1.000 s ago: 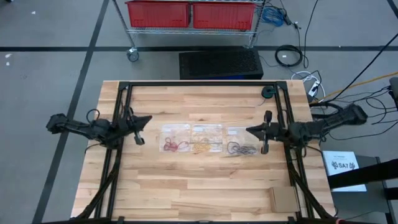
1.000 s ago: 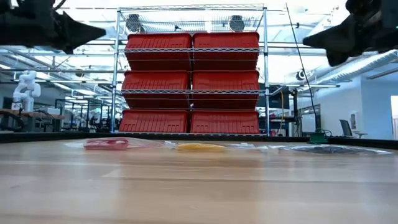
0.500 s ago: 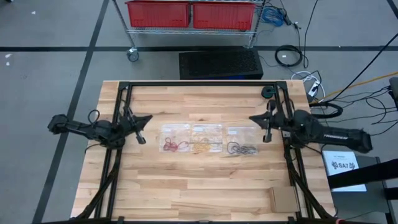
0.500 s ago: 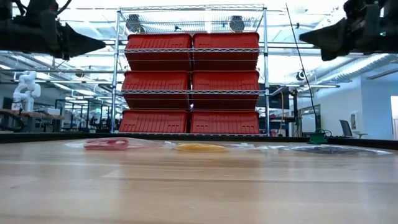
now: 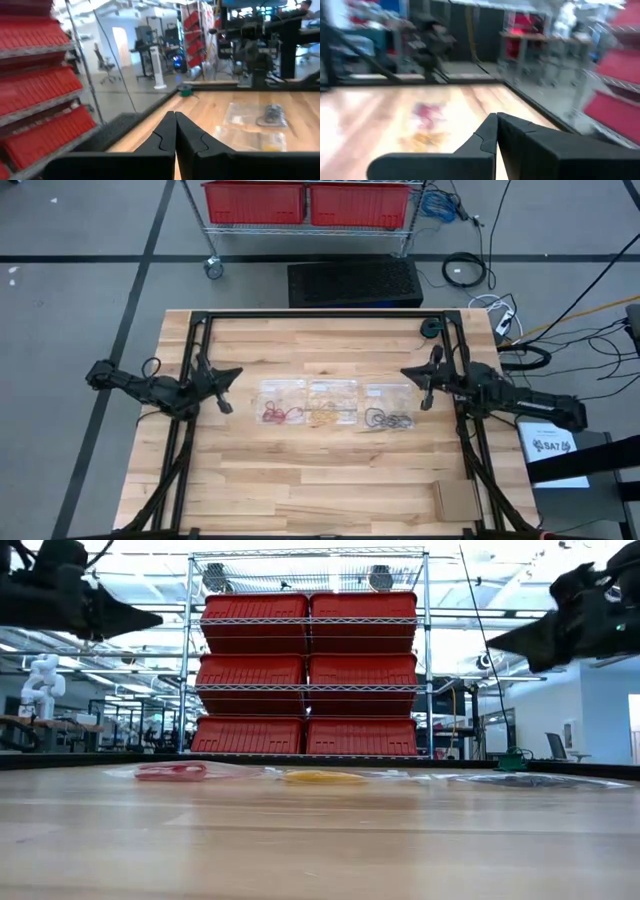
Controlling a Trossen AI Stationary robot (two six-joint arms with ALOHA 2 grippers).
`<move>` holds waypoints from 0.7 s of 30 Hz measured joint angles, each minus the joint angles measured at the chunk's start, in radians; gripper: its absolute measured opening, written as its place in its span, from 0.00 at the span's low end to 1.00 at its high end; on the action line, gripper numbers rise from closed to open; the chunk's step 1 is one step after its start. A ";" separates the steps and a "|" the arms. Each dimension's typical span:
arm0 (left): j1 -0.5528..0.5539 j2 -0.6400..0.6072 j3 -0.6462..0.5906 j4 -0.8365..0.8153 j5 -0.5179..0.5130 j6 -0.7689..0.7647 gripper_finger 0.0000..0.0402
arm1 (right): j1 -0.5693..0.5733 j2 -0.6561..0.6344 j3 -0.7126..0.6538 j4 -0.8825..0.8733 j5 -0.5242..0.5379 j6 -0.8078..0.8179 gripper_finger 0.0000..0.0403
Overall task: Sort rubber bands
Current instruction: Return to Home Position
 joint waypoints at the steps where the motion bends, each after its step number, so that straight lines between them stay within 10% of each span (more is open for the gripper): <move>1: 0.012 0.000 0.000 0.017 0.009 0.017 0.00 | 0.000 0.004 0.000 -0.004 0.034 -0.001 0.00; 21: 0.128 0.062 0.000 -0.091 0.098 -0.130 0.00 | 0.000 0.006 0.002 -0.010 0.126 0.028 0.00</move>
